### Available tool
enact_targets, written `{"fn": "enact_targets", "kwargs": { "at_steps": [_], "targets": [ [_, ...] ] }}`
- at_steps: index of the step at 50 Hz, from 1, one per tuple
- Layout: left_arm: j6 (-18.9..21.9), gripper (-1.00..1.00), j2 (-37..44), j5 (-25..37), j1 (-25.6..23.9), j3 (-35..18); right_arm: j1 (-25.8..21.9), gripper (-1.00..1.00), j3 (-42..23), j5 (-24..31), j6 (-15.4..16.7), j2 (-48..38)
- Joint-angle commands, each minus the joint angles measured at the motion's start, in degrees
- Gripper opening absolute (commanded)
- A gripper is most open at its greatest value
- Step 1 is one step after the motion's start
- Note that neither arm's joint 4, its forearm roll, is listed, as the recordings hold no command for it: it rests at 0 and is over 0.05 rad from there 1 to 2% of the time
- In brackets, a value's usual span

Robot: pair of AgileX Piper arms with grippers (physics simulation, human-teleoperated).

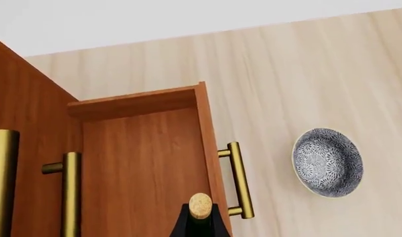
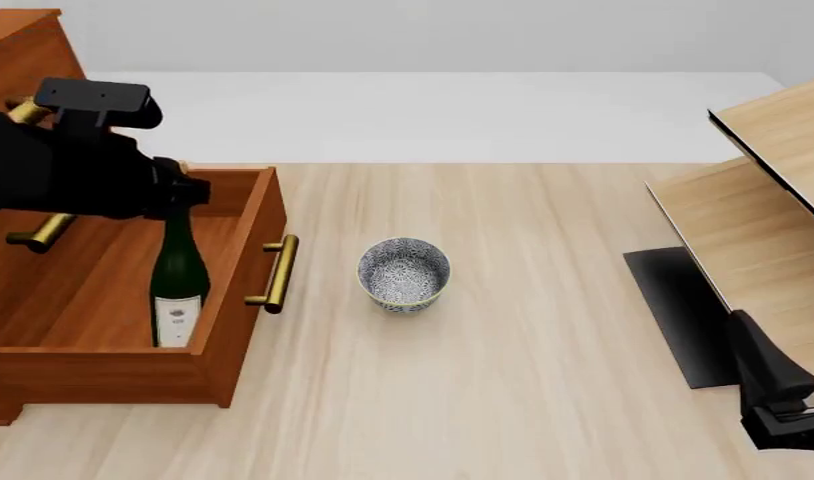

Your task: Put the wine bottle in the bottom drawer of the cabinet.

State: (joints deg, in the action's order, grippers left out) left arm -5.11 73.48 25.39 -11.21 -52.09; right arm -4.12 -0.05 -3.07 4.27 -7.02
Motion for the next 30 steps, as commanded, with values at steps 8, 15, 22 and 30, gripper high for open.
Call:
{"fn": "enact_targets", "kwargs": {
  "at_steps": [8,15,22,30],
  "targets": [
    [-3.84,-1.00,5.32,-1.58,0.75,0.89,0.34,1.00,0.00,-0.25,-0.83,-0.58],
    [-3.58,-1.00,7.76,-2.76,1.79,0.65,0.48,1.00,0.00,-0.67,-1.07,-1.06],
    [-1.25,-1.00,10.22,-4.21,3.57,0.38,0.52,1.00,0.00,-0.86,-1.28,-1.31],
    [-4.15,-1.00,11.64,-4.94,1.98,0.42,0.58,1.00,0.00,-0.82,-1.26,-1.27]
  ]
}}
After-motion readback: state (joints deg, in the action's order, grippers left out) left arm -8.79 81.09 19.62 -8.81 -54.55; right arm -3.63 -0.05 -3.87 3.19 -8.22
